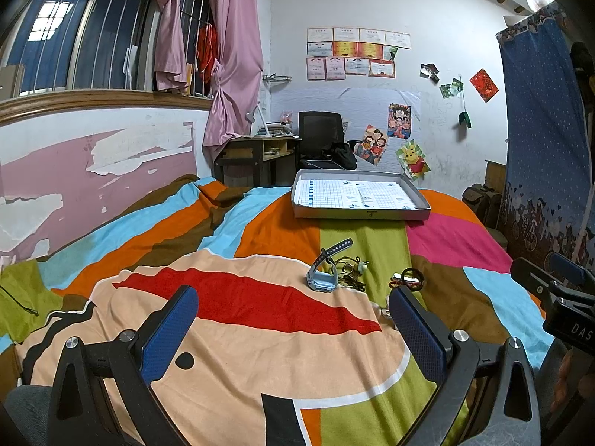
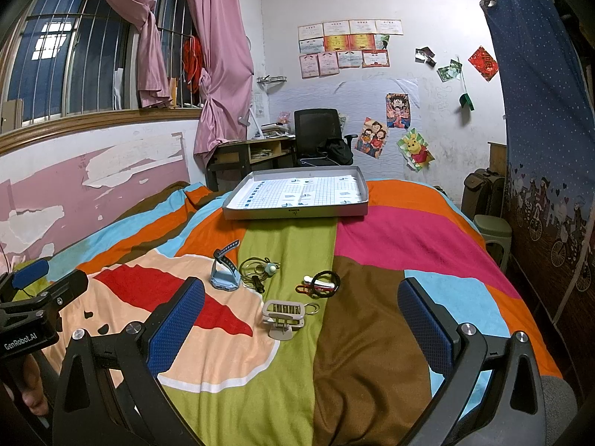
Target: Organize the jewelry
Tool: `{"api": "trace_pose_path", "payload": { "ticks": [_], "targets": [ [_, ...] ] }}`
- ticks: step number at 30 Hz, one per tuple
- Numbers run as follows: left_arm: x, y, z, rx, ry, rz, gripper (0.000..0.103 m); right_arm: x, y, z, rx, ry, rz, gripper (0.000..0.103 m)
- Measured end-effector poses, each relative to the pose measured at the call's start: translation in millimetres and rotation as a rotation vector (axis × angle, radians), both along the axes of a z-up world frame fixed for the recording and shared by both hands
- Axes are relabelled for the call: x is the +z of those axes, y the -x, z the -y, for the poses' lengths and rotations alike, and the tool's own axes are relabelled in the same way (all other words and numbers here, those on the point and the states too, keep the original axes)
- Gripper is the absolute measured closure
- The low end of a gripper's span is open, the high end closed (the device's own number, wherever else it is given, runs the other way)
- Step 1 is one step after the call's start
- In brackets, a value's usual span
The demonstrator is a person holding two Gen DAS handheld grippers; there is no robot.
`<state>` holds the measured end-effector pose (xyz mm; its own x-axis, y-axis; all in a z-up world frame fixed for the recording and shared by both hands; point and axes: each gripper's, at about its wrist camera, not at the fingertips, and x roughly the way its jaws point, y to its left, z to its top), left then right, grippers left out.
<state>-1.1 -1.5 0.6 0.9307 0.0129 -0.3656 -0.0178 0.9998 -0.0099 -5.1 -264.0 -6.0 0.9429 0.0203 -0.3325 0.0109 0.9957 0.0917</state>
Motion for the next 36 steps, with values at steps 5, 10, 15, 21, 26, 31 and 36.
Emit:
{"api": "trace_pose_path", "payload": {
  "ticks": [5,10,15,21,26,31,36],
  "targets": [
    [0.0,0.1,0.1,0.000,0.001,0.000,0.000,0.5,0.1,0.0,0.000,0.000,0.000,0.001],
    [-0.1,0.1,0.2,-0.001,-0.002,0.001,0.000,0.5,0.2,-0.3,0.000,0.000,0.000,0.001],
    [-0.1,0.1,0.1,0.000,-0.001,0.001,0.000,0.5,0.4,-0.4,0.000,0.000,0.000,0.001],
    [0.0,0.4,0.3,-0.001,0.000,0.000,0.000,0.2,0.2,-0.2,0.000,-0.001,0.001,0.001],
    [5.0,-1.8,2.1,-0.004,0.009,-0.007,0.000,0.1,0.4,0.4,-0.006,-0.005,0.002,0.001],
    [7.8,-8.6,2.4,-0.019,0.047,-0.036,0.000,3.2,-0.8,1.9,-0.029,-0.030,0.007,0.001],
    [13.9,-37.2,1.3,-0.066,0.049,-0.094,0.000,3.1,-11.0,9.2,-0.010,-0.075,0.019,0.001]
  ]
}}
